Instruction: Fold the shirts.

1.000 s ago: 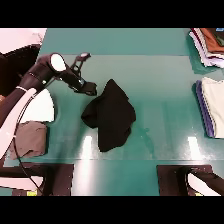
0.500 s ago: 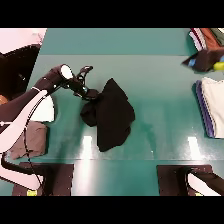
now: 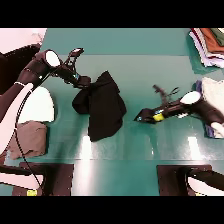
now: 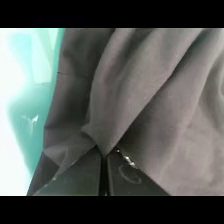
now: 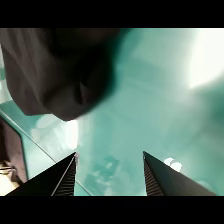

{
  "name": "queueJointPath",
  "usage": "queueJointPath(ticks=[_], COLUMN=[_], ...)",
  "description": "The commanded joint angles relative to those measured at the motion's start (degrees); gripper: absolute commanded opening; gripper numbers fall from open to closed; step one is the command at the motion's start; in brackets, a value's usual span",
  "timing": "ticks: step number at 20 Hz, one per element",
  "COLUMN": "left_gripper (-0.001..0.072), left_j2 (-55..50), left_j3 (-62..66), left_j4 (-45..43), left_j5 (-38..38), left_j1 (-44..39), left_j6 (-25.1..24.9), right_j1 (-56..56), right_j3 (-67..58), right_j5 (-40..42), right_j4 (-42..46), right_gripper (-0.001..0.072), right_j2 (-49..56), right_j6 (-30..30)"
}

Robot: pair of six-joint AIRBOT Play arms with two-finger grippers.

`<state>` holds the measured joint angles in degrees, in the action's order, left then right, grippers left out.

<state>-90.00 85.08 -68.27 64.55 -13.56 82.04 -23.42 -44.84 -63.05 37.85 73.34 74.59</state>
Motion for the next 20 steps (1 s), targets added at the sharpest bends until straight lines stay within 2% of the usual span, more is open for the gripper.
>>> queueJointPath(ticks=[1, 4, 6, 7, 8, 9, 12, 17, 20], left_gripper=[0.0028, 0.0028, 0.0028, 0.0028, 0.0028, 0.0028, 0.0027, 0.0028, 0.0027], left_j2=[0.2, 0.2, 0.2, 0.3, 0.4, 0.9, 5.6, 20.2, 29.7], left_j3=[0.3, 0.3, 0.3, 0.3, 0.4, 0.4, 1.9, 11.6, 17.1], left_j4=[-0.8, -1.0, -1.0, -1.0, -1.0, -1.3, -4.5, -8.2, -7.0], left_j5=[1.1, 1.0, 1.1, 1.2, 1.4, 1.5, 1.5, 4.3, 5.9], left_j1=[0.2, 0.2, 0.2, 0.2, 0.2, 0.2, 0.2, 0.4, 0.4], left_j6=[0.0, 0.0, 0.0, 0.0, 0.0, 0.0, 0.5, 0.5, 0.5], right_j1=[-7.7, -11.5, -13.5, -14.2, -14.8, -14.8, -12.1, 0.2, 7.4], right_j3=[0.6, -6.2, -10.3, -12.2, -13.9, -15.4, -18.9, -28.0, -36.5], right_j5=[9.4, 9.5, 9.6, 9.4, 8.9, 8.2, 4.9, -4.5, -10.6], right_j4=[-9.4, -9.8, -9.6, -9.0, -7.6, -5.9, 1.1, 19.7, 21.9], right_gripper=[0.0470, 0.0469, 0.0427, 0.0382, 0.0122, 0.0021, 0.0020, 0.0020, 0.0019], right_j2=[7.7, 13.6, 17.1, 18.5, 19.7, 20.4, 17.7, 0.0, -9.6], right_j6=[-3.4, -3.6, -3.6, -3.6, -3.6, -3.5, -1.9, 4.7, 4.9])
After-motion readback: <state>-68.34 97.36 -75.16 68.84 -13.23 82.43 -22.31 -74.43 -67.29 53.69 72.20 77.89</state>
